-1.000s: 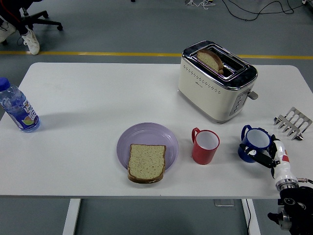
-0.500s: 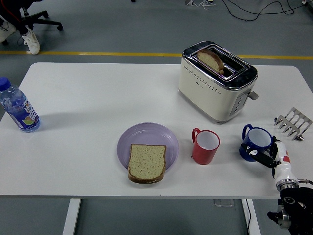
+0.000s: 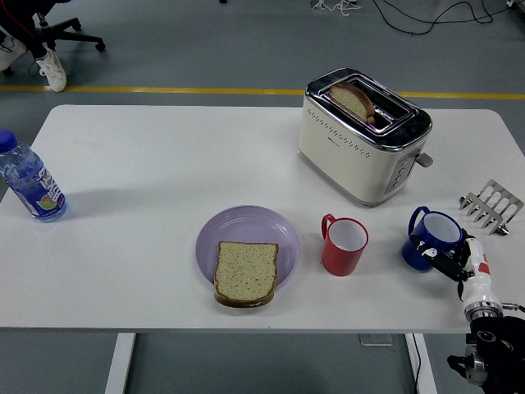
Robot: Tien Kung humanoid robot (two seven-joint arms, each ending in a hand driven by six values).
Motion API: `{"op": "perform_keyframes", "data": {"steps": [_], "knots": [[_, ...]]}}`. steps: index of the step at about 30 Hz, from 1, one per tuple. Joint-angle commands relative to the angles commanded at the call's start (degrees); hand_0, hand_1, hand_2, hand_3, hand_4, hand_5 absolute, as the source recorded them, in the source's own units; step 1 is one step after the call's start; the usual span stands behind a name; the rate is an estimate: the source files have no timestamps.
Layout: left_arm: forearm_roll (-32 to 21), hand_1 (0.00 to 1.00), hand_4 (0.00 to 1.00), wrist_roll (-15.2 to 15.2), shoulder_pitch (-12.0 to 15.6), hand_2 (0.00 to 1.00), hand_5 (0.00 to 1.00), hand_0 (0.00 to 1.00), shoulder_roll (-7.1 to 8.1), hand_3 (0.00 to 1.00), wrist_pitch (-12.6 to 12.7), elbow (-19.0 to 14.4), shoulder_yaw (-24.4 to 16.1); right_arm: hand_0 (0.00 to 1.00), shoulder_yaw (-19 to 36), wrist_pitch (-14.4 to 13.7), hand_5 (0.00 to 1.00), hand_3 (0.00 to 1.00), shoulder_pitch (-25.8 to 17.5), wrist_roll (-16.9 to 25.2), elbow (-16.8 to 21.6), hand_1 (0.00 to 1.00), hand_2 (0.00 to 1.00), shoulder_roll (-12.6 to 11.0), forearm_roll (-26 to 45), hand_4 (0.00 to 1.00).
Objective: Pick up the cup,pour liquid into bread,place the cup on the desk
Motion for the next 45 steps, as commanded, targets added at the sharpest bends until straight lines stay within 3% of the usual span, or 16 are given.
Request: {"op": "perform_keyframes", "data": {"steps": [9,10,15,16,21,22,24,33,34,45], "knots": [[0.1,0.602,0.36,0.0,0.0,0.61,0.979,0.626,0.0,0.557,0.0,0.0,0.0,0.535,0.9,-1.5,0.102,0.504,-0.5,1.8,1.1,0.522,0.539,0.0,1.8,0.839],[0.0,0.602,0.362,0.0,0.0,0.61,0.979,0.626,0.0,0.555,0.0,0.0,0.0,0.431,1.3,-1.9,0.075,0.476,-0.6,2.0,1.5,0.438,0.519,0.0,1.6,0.802],[0.2,0.602,0.362,0.0,0.1,0.61,0.979,0.626,0.0,0.555,-0.1,0.0,0.0,0.431,3.0,-2.3,0.075,0.476,-1.3,1.9,3.5,0.438,0.519,-0.4,-0.1,0.802],[0.2,0.599,0.365,0.0,0.1,0.608,0.981,0.625,0.0,0.557,-0.1,0.0,-0.1,0.311,3.4,-2.3,0.057,0.46,-1.6,1.8,4.2,0.328,0.472,-0.7,-0.6,0.812],[0.4,0.599,0.365,0.0,0.0,0.608,0.981,0.625,0.0,0.557,-0.1,0.0,-0.2,0.311,5.1,-1.1,0.057,0.46,-3.0,0.4,8.6,0.328,0.472,-2.6,-3.9,0.812],[0.4,0.597,0.371,0.0,0.0,0.608,0.984,0.623,0.0,0.557,-0.1,0.0,-0.3,0.26,5.5,-0.5,0.024,0.453,-3.3,-0.6,9.6,0.232,0.429,-3.1,-4.9,0.842],[0.5,0.597,0.371,0.0,0.0,0.608,0.984,0.623,0.0,0.557,-0.1,0.0,-0.3,0.26,5.9,0.1,0.024,0.453,-3.6,-1.5,10.6,0.232,0.429,-3.5,-5.9,0.842],[0.8,0.597,0.372,0.0,-0.1,0.607,0.985,0.622,0.05,0.558,-0.1,0.0,-0.7,0.21,9.9,7.4,0.018,0.447,-6.1,-13.6,24.0,0.191,0.405,-7.8,-13.3,0.849],[0.8,0.597,0.374,0.0,-0.1,0.607,0.986,0.623,0.06,0.557,-0.1,0.0,-0.7,0.131,10.1,7.7,0.018,0.421,-6.1,-14.6,25.2,0.119,0.356,-8.0,-13.7,0.822],[0.9,0.597,0.376,0.0,0.0,0.607,0.987,0.623,0.2,0.558,-0.1,0.0,-0.8,0.171,11.3,12.0,0.002,0.381,-3.2,-28.8,37.5,0.092,0.311,-10.1,-18.4,0.841]]}}
